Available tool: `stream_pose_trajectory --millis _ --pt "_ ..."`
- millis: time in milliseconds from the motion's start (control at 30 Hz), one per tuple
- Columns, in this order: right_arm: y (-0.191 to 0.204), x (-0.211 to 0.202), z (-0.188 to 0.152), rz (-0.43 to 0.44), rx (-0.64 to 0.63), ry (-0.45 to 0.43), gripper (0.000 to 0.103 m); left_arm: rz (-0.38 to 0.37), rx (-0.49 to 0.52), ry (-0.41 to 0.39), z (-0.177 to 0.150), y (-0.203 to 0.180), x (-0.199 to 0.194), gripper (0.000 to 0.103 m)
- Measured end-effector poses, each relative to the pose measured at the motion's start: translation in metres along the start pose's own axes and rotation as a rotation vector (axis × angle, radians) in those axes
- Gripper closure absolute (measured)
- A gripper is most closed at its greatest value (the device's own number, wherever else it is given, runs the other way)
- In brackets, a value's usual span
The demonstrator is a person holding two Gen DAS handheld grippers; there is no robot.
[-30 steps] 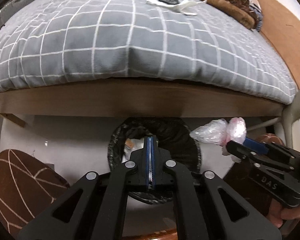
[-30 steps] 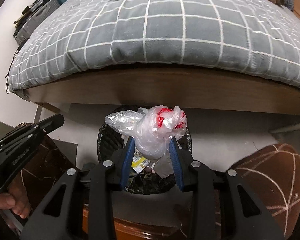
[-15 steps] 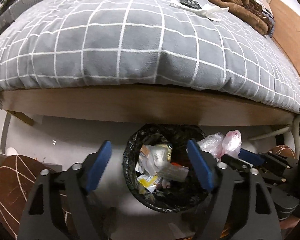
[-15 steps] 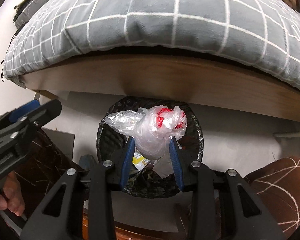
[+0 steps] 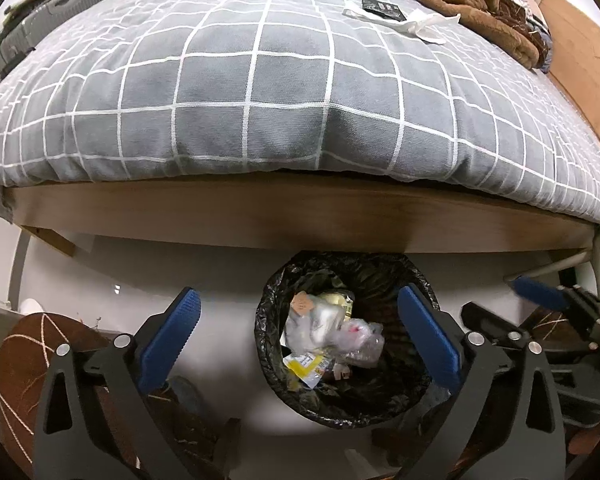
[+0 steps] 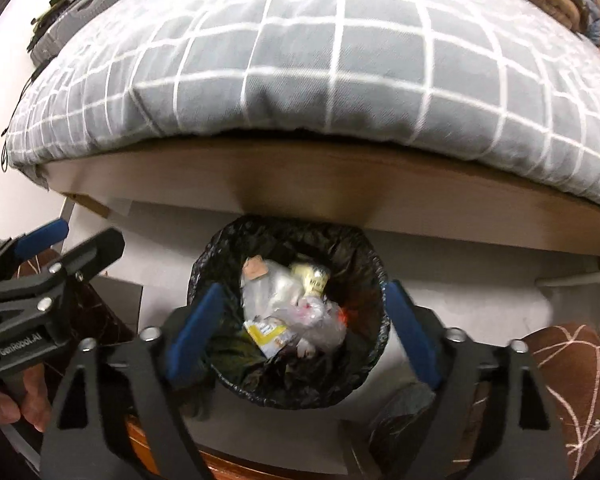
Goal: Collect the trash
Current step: 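Raise both open tools back toward the black sachet and tissue on the bed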
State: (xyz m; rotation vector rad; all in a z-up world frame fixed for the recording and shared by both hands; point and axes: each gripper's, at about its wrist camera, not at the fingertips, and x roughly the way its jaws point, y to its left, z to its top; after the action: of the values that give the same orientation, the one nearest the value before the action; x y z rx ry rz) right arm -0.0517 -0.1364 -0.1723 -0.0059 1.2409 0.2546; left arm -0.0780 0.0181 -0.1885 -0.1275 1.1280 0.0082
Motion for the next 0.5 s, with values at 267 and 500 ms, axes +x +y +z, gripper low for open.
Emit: stream_pose_trajectory --millis 267,500 --pt "-0.023 -0.024 0.005 -0.04 0.048 -0.086 0.008 -0.013 -0.005 -0.018 0.005 0.002 -0.015 0.006" --pt "-0.035 -0.043 0.01 -0.072 0.078 -0.126 0.008 -0.01 0.001 -0.035 0.008 0.0 -0.03 0.006"
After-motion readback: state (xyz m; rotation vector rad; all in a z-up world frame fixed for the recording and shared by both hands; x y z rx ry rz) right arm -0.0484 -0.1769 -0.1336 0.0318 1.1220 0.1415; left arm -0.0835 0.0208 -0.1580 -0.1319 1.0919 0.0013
